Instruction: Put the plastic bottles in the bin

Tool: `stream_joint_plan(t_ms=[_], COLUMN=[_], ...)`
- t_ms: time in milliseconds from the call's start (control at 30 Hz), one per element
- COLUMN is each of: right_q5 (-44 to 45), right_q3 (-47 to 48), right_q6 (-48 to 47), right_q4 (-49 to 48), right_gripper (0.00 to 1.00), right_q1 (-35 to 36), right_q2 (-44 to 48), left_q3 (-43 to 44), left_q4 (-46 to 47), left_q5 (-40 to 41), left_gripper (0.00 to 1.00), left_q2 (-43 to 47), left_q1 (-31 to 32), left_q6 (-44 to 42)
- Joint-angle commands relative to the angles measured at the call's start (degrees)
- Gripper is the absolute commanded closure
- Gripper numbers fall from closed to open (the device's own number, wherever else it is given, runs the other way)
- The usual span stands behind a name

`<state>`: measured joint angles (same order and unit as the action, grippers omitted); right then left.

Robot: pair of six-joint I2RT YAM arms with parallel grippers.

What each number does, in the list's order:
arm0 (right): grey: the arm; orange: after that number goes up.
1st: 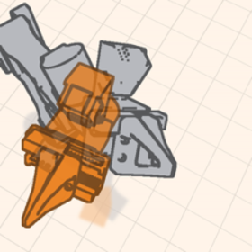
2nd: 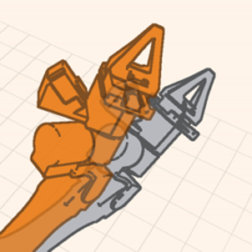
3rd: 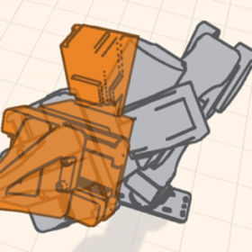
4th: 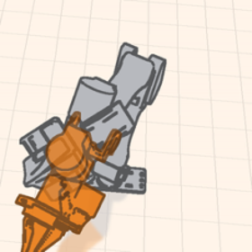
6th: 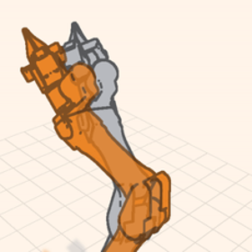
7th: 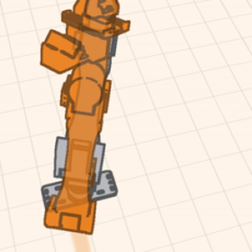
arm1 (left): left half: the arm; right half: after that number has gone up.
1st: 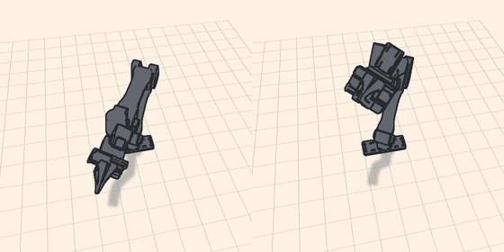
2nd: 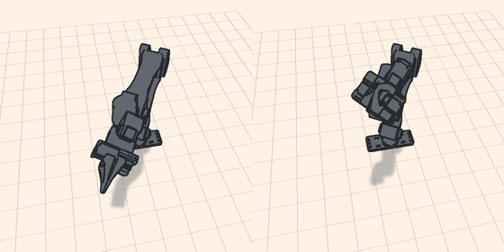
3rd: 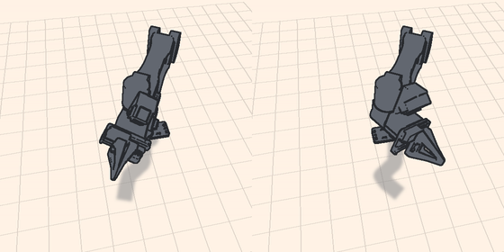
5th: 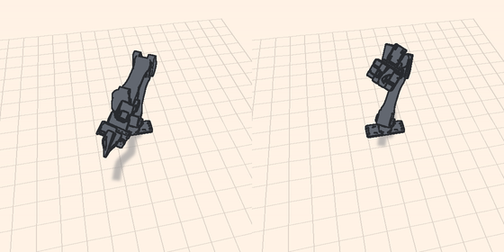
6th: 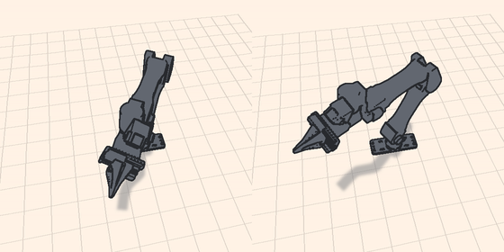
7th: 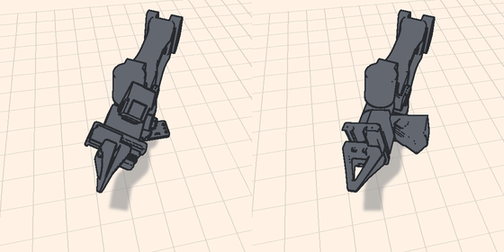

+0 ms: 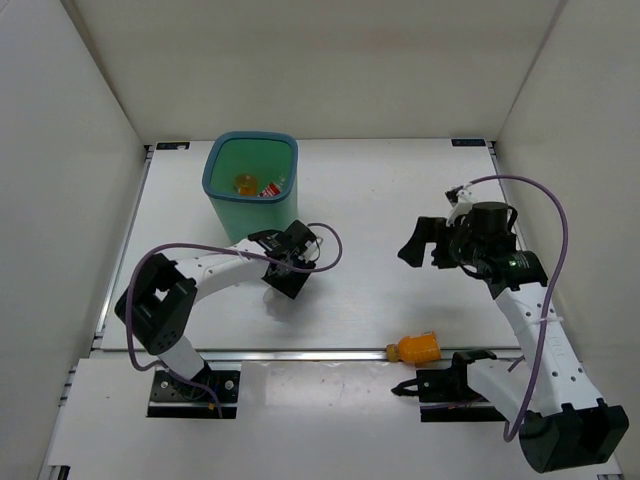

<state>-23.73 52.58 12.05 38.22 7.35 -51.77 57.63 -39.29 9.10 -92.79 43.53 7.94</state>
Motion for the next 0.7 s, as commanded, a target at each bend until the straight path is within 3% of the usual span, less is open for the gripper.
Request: stream_joint_plan(t_ms=[0, 133, 300, 367, 433, 567, 667], right_q5=[6.84, 7.64, 11.84, 13.44, 15.11, 20.37, 22.85], right_q3=[1.57, -2.73, -1.78, -0.46, -1.06, -0.73, 1.9], right_q6=[1.3, 2.0, 6.9, 11.03, 16.14, 25.11, 27.59], right_q4=[12.38, 17.06, 22.59, 26.37, 27.26, 32.77, 36.39], right_gripper=[0.01, 0.0, 0.01, 0.01, 0.01, 0.01, 0.01], right_q1=[3.44, 7.93, 10.92, 10.49, 10.83, 19.6, 22.44], right_q2=[0.18, -1.58, -3.6, -4.3, -4.57, -5.79, -7.64], left_q3=[4.51, 13.2, 25.07, 30.15, 32.02, 35.27, 36.07], left_q4=[-0.52, -2.19, -1.41, -0.88, 2.27, 6.4, 12.64], left_q5=[-4.52, -7.25, -6.56, 1.14, 7.9, 24.77, 37.26], left_gripper=[0.58, 0.63, 0.55, 0.58, 0.51, 0.49, 0.44], left_q2=[2.61, 7.62, 13.16, 13.61, 12.82, 8.52, 3.78], left_q1=[1.2, 3.4, 1.65, 0.51, -0.98, -3.88, -4.77], left_q6=[0.4, -1.61, -0.48, 0.49, -0.21, -1.35, -5.03])
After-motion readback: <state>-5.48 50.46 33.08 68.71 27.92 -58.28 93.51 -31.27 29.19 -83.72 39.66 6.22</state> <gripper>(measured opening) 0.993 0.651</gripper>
